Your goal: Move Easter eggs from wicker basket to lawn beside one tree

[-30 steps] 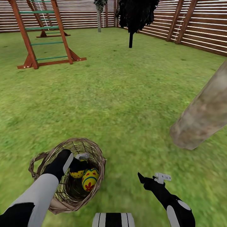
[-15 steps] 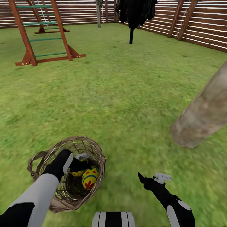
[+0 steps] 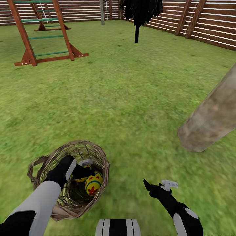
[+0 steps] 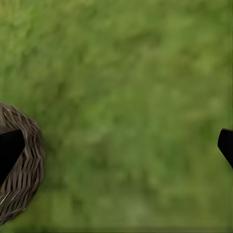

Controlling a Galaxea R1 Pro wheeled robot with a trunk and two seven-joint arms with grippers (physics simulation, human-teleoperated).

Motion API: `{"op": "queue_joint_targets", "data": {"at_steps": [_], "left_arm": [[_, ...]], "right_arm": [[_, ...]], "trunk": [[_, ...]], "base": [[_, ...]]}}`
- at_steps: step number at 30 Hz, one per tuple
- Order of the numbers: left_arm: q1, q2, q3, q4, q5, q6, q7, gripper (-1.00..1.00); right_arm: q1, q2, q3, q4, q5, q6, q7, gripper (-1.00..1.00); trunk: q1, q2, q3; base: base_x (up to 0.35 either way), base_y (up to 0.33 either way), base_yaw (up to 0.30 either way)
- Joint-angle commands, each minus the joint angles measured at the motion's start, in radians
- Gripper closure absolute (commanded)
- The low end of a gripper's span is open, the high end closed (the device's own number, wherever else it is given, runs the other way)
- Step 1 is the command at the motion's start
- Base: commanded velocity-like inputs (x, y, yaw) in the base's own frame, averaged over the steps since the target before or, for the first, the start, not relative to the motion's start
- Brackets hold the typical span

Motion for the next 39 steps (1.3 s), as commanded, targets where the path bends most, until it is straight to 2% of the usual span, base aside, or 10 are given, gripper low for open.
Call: {"op": "queue_joint_targets", "data": {"at_steps": [1,17,20,25,39], "left_arm": [[0.0,0.0,0.002,-0.001,0.009,0.005,0.005,-1.0],[-0.001,0.0,0.0,-0.001,0.01,0.005,-0.027,-1.0],[-0.001,0.0,0.0,-0.001,0.009,0.005,-0.051,-1.0],[-0.002,0.007,-0.001,-0.001,0.006,0.005,-0.072,-1.0],[-0.001,0.014,0.0,-0.002,0.005,0.005,-0.076,-1.0]], "right_arm": [[0.0,0.001,-0.003,-0.001,-0.004,0.006,0.005,-1.0],[0.0,0.001,-0.003,-0.001,-0.004,0.006,0.005,-1.0],[0.0,0.001,-0.003,-0.001,-0.004,0.006,0.005,-1.0],[0.0,0.001,-0.002,-0.001,-0.004,0.006,0.005,-1.0],[0.0,0.001,-0.001,-0.001,-0.004,0.007,0.005,-1.0]], "trunk": [[0.0,-0.001,-0.005],[0.001,-0.001,-0.009],[0.001,-0.001,-0.009],[0.002,-0.002,-0.024],[0.002,-0.002,-0.024]], "base": [[0.0,0.0,0.0],[0.0,0.0,0.0],[0.0,0.0,0.0],[0.0,0.0,0.0],[0.0,0.0,0.0]]}}
